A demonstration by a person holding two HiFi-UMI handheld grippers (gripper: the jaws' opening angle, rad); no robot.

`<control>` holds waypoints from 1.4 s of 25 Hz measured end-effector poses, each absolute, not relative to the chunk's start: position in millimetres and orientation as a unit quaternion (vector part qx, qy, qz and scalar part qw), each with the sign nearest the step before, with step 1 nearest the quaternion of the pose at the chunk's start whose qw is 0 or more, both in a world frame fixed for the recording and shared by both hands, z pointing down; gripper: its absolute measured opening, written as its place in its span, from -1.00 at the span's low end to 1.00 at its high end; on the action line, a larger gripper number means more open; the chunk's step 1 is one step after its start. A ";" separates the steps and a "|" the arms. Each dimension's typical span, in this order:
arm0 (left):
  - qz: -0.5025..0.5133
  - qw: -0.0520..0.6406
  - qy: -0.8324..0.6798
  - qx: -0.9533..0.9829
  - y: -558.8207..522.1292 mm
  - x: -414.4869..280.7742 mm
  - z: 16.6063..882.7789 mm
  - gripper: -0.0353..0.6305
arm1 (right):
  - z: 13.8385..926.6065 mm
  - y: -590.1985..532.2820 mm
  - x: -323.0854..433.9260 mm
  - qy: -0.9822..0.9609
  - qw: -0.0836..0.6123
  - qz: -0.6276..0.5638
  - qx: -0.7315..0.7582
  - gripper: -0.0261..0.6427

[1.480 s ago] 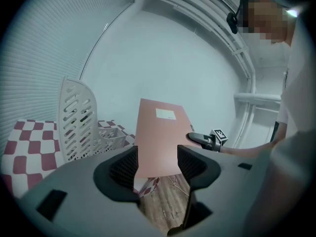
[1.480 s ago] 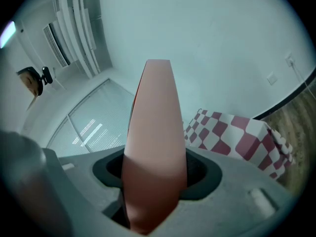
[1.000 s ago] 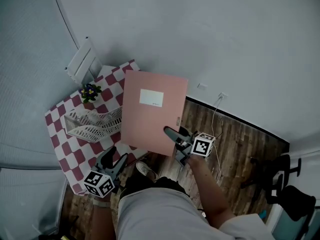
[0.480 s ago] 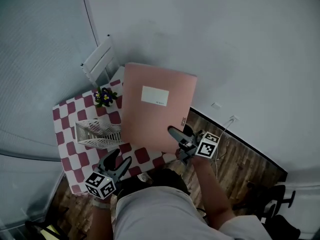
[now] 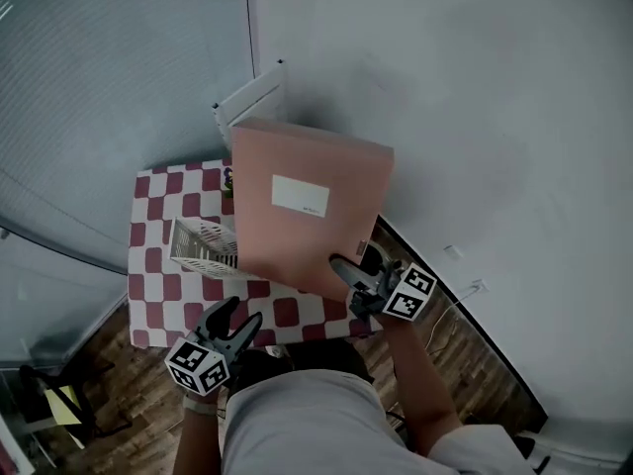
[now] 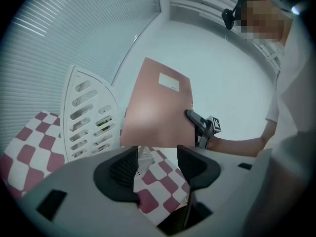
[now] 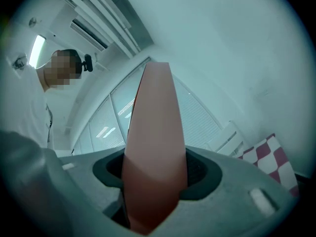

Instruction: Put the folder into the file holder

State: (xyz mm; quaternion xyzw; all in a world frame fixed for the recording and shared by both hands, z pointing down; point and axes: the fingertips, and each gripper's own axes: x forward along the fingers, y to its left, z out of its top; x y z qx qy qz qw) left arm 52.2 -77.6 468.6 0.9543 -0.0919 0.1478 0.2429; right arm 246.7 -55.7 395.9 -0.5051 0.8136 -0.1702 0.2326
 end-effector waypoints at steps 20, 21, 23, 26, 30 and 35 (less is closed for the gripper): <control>0.117 0.263 -0.283 0.915 -26.8 56.7 475.5 -0.18 | 394.1 -73.4 244.6 0.893 0.189 -0.045 -0.406 -0.11; 0.116 0.264 -0.288 0.913 -24.4 57.5 476.4 -0.18 | 394.4 -72.8 244.2 0.895 0.184 -0.037 -0.405 -0.11; 0.114 0.265 -0.298 0.910 -19.3 59.7 478.3 -0.18 | 395.4 -70.1 241.4 0.900 0.174 -0.020 -0.399 -0.11; 0.113 0.266 -0.311 0.905 -11.7 61.5 481.2 -0.18 | 398.5 -67.6 233.0 0.908 0.163 -0.007 -0.385 -0.11; 0.115 0.270 -0.322 0.900 -3.2 62.2 483.7 -0.18 | 402.2 -72.3 224.5 0.912 0.153 0.002 -0.380 -0.11; 0.116 0.275 -0.332 0.895 2.9 59.1 488.6 -0.18 | 408.7 -84.7 214.8 0.918 0.148 0.005 -0.369 -0.12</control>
